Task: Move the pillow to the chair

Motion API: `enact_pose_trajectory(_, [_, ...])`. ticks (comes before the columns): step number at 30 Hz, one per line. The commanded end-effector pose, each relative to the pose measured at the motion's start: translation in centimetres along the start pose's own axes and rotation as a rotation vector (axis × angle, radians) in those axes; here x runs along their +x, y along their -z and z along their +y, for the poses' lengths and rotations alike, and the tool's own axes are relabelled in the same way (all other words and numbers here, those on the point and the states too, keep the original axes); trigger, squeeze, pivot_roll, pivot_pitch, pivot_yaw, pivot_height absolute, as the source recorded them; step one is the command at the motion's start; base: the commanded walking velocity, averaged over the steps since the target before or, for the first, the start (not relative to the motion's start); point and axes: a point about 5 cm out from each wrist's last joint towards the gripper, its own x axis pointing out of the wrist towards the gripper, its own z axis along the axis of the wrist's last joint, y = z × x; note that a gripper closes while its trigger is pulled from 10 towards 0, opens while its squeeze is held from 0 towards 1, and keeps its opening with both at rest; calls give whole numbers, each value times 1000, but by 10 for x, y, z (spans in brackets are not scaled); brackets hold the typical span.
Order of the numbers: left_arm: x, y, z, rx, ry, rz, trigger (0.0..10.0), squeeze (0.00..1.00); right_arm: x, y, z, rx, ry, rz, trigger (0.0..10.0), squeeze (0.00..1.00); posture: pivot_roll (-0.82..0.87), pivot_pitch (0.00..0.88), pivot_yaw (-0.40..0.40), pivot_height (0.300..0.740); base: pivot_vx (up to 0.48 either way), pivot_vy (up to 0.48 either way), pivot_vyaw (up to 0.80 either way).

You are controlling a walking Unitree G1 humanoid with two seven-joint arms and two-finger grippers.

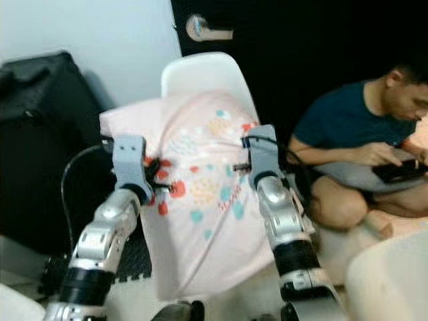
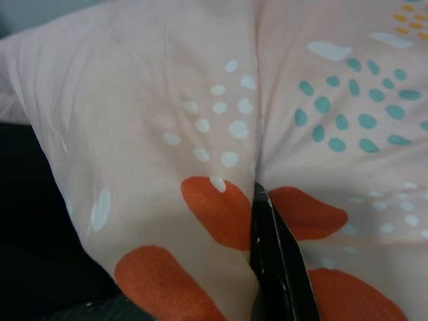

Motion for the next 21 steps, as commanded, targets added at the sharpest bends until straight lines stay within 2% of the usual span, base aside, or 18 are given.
enact_pose_trajectory(1, [-1,-4,2,0,-6,-32,10000,0,1,-7,3,12,-1,-41,10000,0,59,120,46,740,0,0,0])
enact_pose_trajectory(10, [-2,-11,10,-10,-37,-92,10000,0,2,-7,6,28,-19,-39,10000,0,59,115,47,740,0,0,0])
enact_pose_trajectory(15, [8,-13,8,4,6,-97,10000,0,5,-8,6,40,-31,-30,10000,0,64,110,34,740,0,0,0])
enact_pose_trajectory(17, [37,-22,-14,85,113,-92,10000,0,12,-16,-7,18,35,-42,10000,0,66,98,22,740,0,0,0])
enact_pose_trajectory(18, [37,-22,-14,85,113,-92,10000,0,12,-16,-7,18,35,-42,10000,0,66,98,22,740,0,0,0])
enact_pose_trajectory(19, [50,-37,-46,103,245,-117,10000,0,15,-19,-25,-18,165,-22,10000,0,46,84,27,740,0,0,0])
enact_pose_trajectory(20, [50,-37,-46,103,245,-117,10000,0,15,-19,-25,-18,165,-22,10000,0,46,84,27,740,0,0,0])
enact_pose_trajectory(21, [55,-47,-69,116,337,-135,10000,0,16,-21,-37,-43,258,-7,10000,0,46,84,27,740,0,0,0])
